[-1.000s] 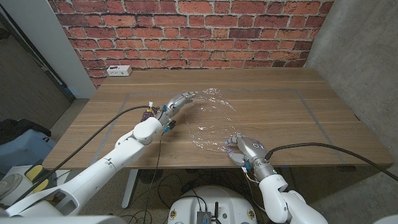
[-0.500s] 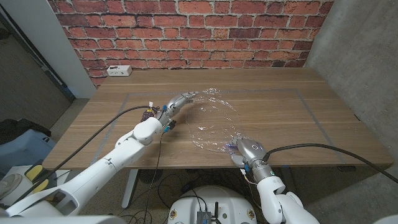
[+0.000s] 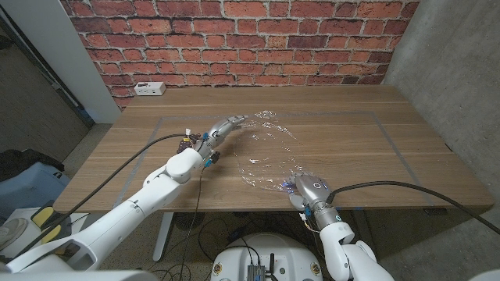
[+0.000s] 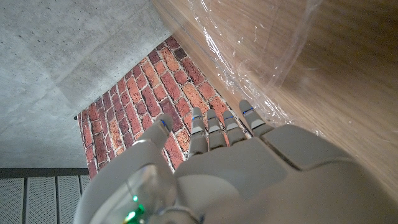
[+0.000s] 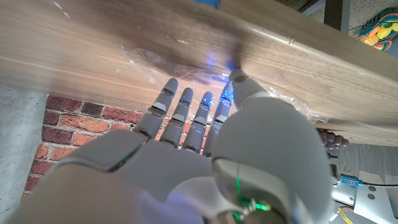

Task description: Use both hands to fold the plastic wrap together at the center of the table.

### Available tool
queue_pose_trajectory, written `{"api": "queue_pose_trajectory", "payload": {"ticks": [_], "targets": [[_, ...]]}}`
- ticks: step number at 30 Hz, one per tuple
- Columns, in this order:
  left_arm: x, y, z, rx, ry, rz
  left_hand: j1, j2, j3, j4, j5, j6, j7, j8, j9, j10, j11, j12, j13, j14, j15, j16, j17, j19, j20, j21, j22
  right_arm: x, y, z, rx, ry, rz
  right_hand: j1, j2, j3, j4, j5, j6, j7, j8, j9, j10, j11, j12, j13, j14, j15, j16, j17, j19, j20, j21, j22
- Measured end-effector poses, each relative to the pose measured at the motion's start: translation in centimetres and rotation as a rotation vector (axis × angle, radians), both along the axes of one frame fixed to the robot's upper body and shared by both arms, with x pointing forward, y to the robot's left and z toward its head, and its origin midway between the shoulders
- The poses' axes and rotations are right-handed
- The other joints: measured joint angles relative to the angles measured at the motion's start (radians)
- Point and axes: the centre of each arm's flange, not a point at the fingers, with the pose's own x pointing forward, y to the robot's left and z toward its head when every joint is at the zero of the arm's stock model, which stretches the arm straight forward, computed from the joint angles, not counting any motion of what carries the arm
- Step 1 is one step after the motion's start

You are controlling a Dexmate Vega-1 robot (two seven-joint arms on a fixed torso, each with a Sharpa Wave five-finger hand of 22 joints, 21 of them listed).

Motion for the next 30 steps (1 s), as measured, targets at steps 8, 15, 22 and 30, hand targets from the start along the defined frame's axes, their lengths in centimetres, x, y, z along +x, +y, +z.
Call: {"api": "queue_pose_trajectory", "payload": {"ticks": [8,15,22,30], "targets": [[0.0,0.1,0.1,-0.009,-0.004,0.004,-0.004,-0.004,0.000,0.000,0.000,0.000,0.000,0.000,0.000,0.000,0.000,0.000,0.000,0.000,0.000,0.000,0.000,0.000,0.000,-0.004,0.000,0.8,0.4,0.3,-0.016,-0.052,0.010,0.008,0.008,-0.029,0.007,0.000,0.111,0.017,0.039,0.002,0.054,-0.010,0.017,0.005,0.032,-0.003,0.019,0.013,0.017,-0.009,0.005,0.000],[-0.4,0.8,-0.4,-0.021,-0.002,0.017,-0.004,-0.004,0.000,0.000,0.000,0.000,0.000,0.000,0.000,0.000,0.000,0.000,0.000,0.000,0.000,0.000,0.000,0.000,0.000,-0.004,0.000,1.7,0.4,0.4,-0.022,-0.087,0.014,0.050,0.050,-0.048,0.001,0.000,0.257,0.068,0.096,0.009,0.145,-0.020,0.047,0.004,0.069,-0.005,0.051,0.031,0.040,-0.033,0.017,0.002],[-0.4,1.0,-0.5,-0.026,0.001,0.020,-0.004,-0.004,0.000,0.000,0.000,0.000,0.000,0.000,0.000,0.000,0.000,-0.005,0.000,0.000,0.000,0.000,0.000,0.000,0.000,-0.004,0.000,2.1,0.4,0.5,0.028,-0.159,0.037,0.066,0.066,-0.054,-0.001,0.000,0.270,0.083,0.100,0.027,0.168,-0.017,0.055,0.013,0.086,-0.004,0.059,0.042,0.055,-0.048,0.020,0.002],[-0.3,1.1,-0.6,-0.023,0.006,0.021,-0.004,-0.004,0.000,0.000,0.000,0.000,0.000,0.000,0.000,0.004,-0.004,-0.005,0.000,0.002,-0.002,0.000,0.000,0.000,0.000,-0.007,0.000,1.6,-0.2,1.1,0.099,-0.211,0.055,0.060,0.085,-0.076,0.025,0.002,0.225,0.091,0.108,0.058,0.157,-0.007,0.055,0.023,0.077,-0.004,0.059,0.045,0.045,-0.059,0.028,0.007]]}}
